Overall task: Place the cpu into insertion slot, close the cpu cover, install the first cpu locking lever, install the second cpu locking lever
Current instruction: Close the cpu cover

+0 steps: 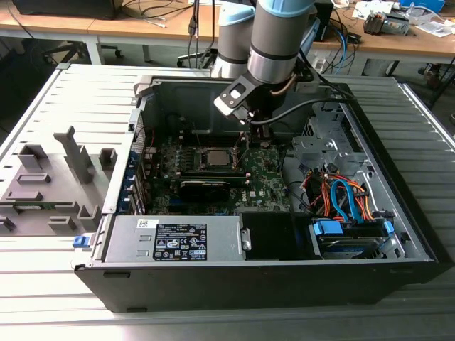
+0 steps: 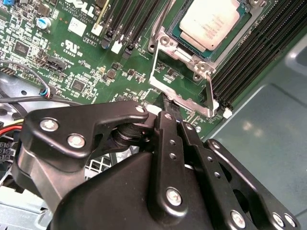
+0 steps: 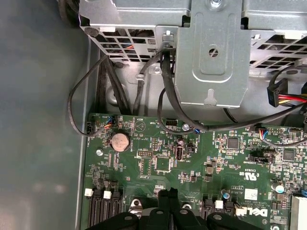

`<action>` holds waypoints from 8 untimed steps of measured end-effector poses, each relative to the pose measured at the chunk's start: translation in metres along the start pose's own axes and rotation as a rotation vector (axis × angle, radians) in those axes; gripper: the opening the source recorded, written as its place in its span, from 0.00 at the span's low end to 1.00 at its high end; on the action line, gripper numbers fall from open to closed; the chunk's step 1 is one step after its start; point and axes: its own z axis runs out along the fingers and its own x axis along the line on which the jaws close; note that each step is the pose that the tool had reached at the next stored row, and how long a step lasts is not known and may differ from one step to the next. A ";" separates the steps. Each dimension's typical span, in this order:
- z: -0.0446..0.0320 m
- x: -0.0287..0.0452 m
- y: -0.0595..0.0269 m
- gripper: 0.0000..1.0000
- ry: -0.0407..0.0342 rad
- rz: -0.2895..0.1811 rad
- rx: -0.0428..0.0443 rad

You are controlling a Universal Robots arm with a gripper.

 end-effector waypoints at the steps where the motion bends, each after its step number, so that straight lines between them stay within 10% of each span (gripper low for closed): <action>1: 0.0000 0.0000 -0.0003 0.11 0.0000 0.000 0.0000; 8: 0.0000 0.0001 -0.0019 0.11 0.0000 0.000 0.0000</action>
